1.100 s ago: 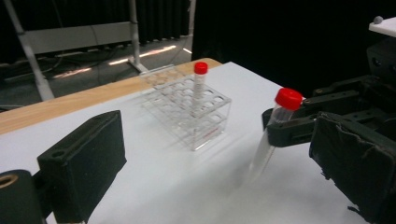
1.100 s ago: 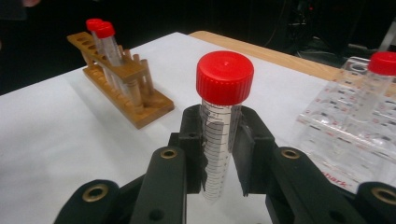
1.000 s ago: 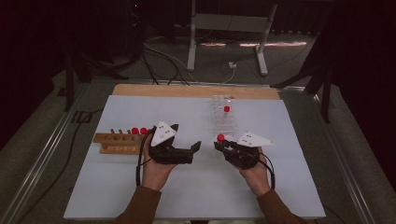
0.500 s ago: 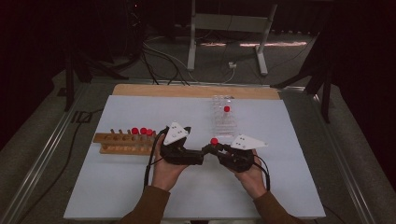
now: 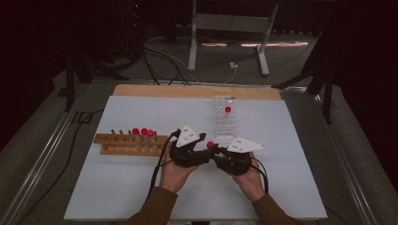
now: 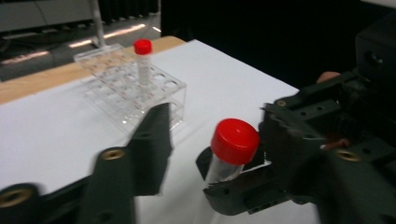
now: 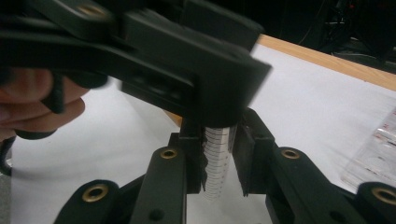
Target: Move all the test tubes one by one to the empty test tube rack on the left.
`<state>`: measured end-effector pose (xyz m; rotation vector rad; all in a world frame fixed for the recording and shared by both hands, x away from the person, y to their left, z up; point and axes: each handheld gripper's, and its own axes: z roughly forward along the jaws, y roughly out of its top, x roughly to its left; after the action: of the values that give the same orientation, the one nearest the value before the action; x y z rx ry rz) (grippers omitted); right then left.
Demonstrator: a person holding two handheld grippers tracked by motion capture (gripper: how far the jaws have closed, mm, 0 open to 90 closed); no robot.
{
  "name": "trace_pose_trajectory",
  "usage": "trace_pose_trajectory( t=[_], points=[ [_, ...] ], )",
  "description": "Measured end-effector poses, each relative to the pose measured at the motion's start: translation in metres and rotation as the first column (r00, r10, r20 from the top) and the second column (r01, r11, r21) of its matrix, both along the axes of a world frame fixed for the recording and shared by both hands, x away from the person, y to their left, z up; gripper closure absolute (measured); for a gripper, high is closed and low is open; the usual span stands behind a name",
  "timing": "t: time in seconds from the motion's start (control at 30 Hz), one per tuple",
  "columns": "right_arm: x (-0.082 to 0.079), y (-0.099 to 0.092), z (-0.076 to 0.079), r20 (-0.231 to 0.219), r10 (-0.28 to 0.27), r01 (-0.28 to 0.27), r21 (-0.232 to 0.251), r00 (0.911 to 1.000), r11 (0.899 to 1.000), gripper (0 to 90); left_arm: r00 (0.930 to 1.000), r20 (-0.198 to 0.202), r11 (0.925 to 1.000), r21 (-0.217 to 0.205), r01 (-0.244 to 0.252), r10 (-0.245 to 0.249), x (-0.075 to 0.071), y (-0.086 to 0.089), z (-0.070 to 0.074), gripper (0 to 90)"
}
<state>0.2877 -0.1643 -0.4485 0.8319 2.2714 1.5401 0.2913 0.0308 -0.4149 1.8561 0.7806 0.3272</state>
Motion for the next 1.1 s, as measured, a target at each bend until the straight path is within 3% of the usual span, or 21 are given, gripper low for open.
trace_pose_trajectory(
  t=[0.1,0.27,0.5,0.8,1.0,1.1],
  points=[
    [0.000,0.000,0.000,0.000,0.003,-0.003,0.001,1.0000,1.000,74.4,0.9998,-0.010,0.9998,-0.005,0.017,-0.017,0.001,-0.001,-0.001,58.0],
    [0.000,0.000,0.000,-0.002,0.005,-0.005,0.000,1.0000,1.000,74.4,0.9989,-0.021,0.9991,-0.010,0.042,-0.042,0.000,-0.001,-0.002,68.4],
    [0.000,-0.001,-0.001,0.005,0.010,-0.009,-0.002,0.9999,1.000,72.8,0.9992,-0.020,0.9994,-0.008,0.035,-0.035,0.000,-0.001,-0.001,70.4],
    [0.002,-0.004,-0.001,-0.008,0.020,-0.020,0.001,0.9998,1.000,40.8,0.9997,-0.020,0.9996,-0.026,0.011,-0.012,0.001,0.008,0.002,70.6],
    [0.001,-0.009,0.001,-0.007,-0.029,0.029,-0.026,0.9996,0.999,17.8,0.9998,-0.018,0.9988,-0.049,-0.004,0.003,0.001,0.020,0.006,70.7],
    [0.001,-0.014,0.002,-0.004,-0.053,0.053,-0.027,0.9986,0.998,12.7,0.9998,-0.018,0.9982,-0.058,-0.013,0.012,0.000,0.025,0.008,70.8]
  ],
)
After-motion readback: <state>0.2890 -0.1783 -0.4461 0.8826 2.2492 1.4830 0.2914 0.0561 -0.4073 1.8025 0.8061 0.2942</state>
